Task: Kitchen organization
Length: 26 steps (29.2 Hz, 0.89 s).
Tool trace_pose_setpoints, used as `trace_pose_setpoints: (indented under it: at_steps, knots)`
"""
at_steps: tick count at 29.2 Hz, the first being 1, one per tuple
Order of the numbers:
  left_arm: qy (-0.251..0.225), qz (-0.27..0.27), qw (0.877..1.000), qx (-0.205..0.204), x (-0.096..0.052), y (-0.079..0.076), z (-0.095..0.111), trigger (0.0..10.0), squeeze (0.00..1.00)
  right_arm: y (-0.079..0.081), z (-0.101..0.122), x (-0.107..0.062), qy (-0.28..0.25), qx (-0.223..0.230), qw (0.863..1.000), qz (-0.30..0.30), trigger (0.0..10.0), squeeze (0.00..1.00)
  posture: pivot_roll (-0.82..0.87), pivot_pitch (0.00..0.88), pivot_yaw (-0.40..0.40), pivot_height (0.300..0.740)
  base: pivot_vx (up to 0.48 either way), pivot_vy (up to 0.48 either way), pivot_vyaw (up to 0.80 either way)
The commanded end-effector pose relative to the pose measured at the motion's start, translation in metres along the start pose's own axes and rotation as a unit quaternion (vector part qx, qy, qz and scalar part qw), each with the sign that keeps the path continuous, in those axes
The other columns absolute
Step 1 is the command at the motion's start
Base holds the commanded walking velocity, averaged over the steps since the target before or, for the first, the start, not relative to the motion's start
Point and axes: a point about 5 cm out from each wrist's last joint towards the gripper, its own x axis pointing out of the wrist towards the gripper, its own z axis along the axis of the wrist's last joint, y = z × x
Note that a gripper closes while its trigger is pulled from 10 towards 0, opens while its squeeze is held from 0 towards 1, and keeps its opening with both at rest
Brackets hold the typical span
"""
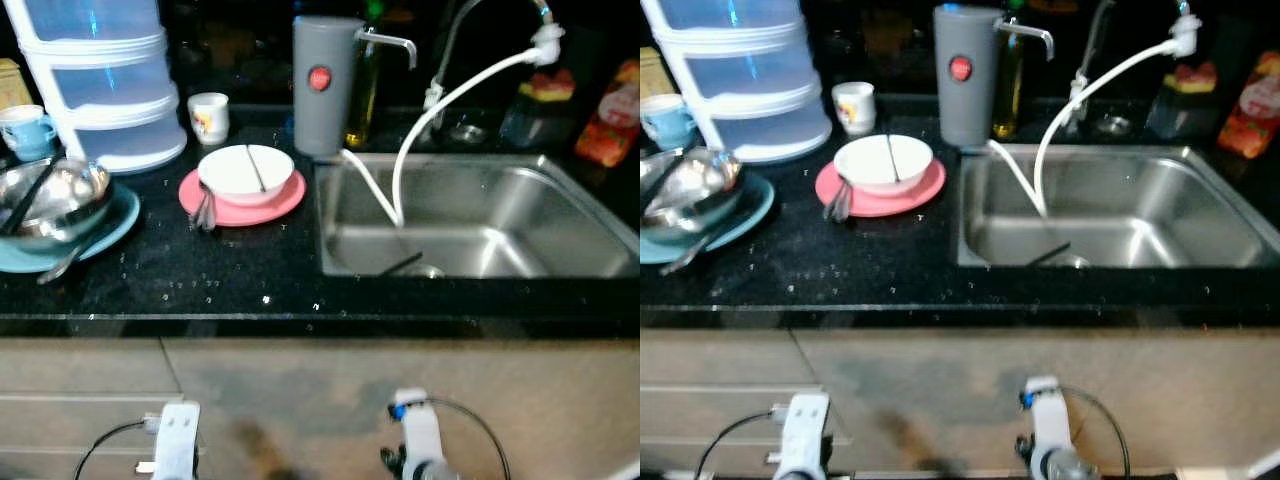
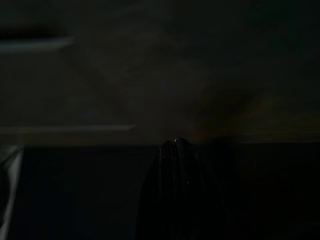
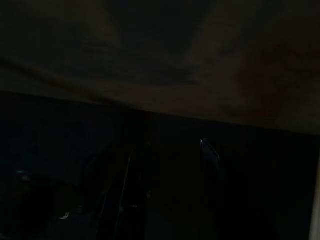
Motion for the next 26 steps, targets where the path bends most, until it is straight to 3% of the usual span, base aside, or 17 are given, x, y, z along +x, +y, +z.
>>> trace_pose_setpoints:
  at_steps: [1,9,26]
  knots:
    - [-0.003,0.011,1.000,0.001,-0.0016,0.0032,-0.0028,10.0,0.00,0.0036,-0.0047,-0.0003,0.008,-0.003,1.000,0.008,10.0,0.00,-0.02,0.079,-0.034,0.740,0.000,0.000,0.00]
    - [-0.021,0.027,0.999,-0.022,-0.0023,0.0059,-0.0001,10.0,0.00,0.0062,0.0006,0.0014,0.000,-0.012,1.000,0.017,10.0,0.00,-0.02,0.086,-0.039,0.740,0.000,0.000,0.00]
    - [-0.018,0.005,0.999,-0.047,-0.0023,0.0012,-0.0016,10.0,0.00,0.0064,0.0003,0.0014,0.003,-0.016,1.000,0.020,10.0,0.00,-0.02,0.090,-0.045,0.740,-0.018,0.000,0.00]
